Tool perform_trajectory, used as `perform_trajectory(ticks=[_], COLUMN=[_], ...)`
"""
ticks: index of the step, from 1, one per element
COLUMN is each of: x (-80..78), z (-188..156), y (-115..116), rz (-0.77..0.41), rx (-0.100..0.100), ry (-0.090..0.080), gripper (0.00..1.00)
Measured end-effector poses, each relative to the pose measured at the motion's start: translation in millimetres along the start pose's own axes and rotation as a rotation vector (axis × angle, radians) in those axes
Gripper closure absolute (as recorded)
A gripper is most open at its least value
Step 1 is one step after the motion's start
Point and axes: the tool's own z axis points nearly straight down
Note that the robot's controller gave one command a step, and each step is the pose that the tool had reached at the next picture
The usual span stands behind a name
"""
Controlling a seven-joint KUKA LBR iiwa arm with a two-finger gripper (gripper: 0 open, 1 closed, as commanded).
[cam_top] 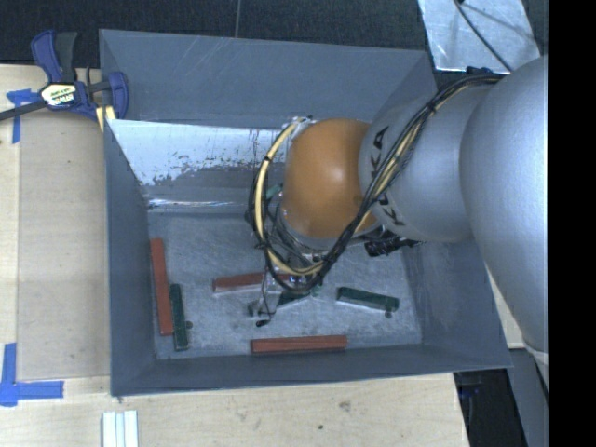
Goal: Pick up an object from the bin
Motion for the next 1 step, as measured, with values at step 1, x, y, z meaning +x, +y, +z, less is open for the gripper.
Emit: perform_trajectory(ticks=[1], x=[9.8], z=[-9.4], y=[-9.1], rz=[-0.075], rx=[0.002], ry=[0.005], gripper=[0.0])
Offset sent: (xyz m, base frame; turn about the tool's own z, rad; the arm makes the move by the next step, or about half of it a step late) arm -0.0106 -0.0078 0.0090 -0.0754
